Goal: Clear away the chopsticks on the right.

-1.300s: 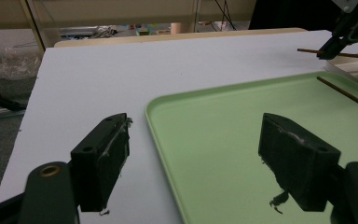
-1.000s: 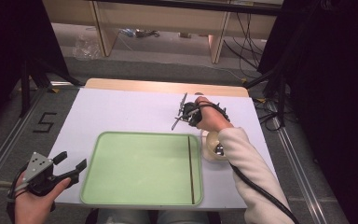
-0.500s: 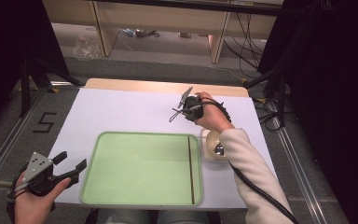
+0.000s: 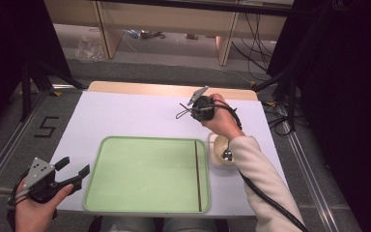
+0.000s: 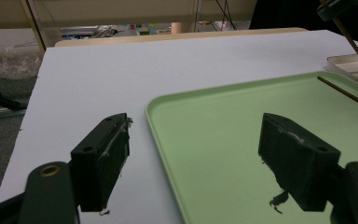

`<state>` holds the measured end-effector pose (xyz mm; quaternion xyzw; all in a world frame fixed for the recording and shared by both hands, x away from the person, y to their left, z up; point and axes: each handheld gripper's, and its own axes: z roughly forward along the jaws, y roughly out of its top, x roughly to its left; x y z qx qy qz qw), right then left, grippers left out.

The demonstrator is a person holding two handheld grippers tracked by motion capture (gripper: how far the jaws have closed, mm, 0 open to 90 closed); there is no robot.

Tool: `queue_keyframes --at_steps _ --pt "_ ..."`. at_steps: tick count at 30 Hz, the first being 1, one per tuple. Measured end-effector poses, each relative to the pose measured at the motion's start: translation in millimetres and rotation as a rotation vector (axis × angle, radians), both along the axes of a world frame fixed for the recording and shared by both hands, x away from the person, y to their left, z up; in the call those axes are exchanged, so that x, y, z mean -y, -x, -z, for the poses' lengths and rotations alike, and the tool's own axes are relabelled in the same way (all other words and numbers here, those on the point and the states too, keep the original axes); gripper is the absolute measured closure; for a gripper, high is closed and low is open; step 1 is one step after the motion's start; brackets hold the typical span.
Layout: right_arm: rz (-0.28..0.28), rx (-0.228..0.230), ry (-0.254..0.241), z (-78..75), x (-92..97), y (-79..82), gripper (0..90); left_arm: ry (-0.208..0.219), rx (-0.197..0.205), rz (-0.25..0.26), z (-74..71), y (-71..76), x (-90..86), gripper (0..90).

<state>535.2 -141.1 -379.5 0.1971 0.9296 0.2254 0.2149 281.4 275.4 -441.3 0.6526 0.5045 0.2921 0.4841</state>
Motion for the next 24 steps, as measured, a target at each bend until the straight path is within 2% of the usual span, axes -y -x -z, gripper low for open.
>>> queue_keyframes --at_steps 4,6,8,12,13,14,15,16,19,24 --pt "0.029 0.016 -0.04 -6.5 2.0 1.3 86.9 -0.007 0.002 0.0 -0.3 0.1 -0.2 24.2" --pt "0.036 0.047 -0.074 -11.8 3.2 0.5 86.9 -0.004 0.001 -0.003 -0.2 0.2 -0.1 24.2" --pt "0.037 0.05 -0.083 -12.9 3.5 0.4 87.0 -0.005 0.0 -0.002 -0.3 0.3 -0.2 24.2" --pt "0.081 0.046 -0.148 -18.7 5.6 1.2 86.9 -0.005 -0.002 -0.005 -0.4 0.5 -0.2 24.2" --pt "0.087 0.066 -0.157 -19.4 6.8 -0.2 87.0 -0.005 -0.002 -0.005 -0.4 0.5 -0.2 24.2" --pt "0.096 0.052 -0.165 -21.7 8.4 -0.2 87.0 -0.005 -0.003 -0.005 -0.4 0.5 -0.2 24.2" --pt "0.118 0.043 -0.197 -21.9 7.6 1.0 87.0 -0.003 -0.001 -0.004 -0.3 0.4 -0.2 24.2" --pt "0.126 0.063 -0.211 -22.6 8.3 0.1 86.9 -0.004 -0.002 -0.003 -0.3 0.3 -0.3 24.2" --pt "0.163 0.054 -0.25 -27.4 11.0 1.0 87.0 -0.004 -0.002 -0.006 -0.2 0.3 -0.2 24.2" --pt "0.167 0.049 -0.291 -35.5 14.6 0.4 87.1 -0.002 0.001 -0.005 -0.1 0.0 -0.2 24.3"
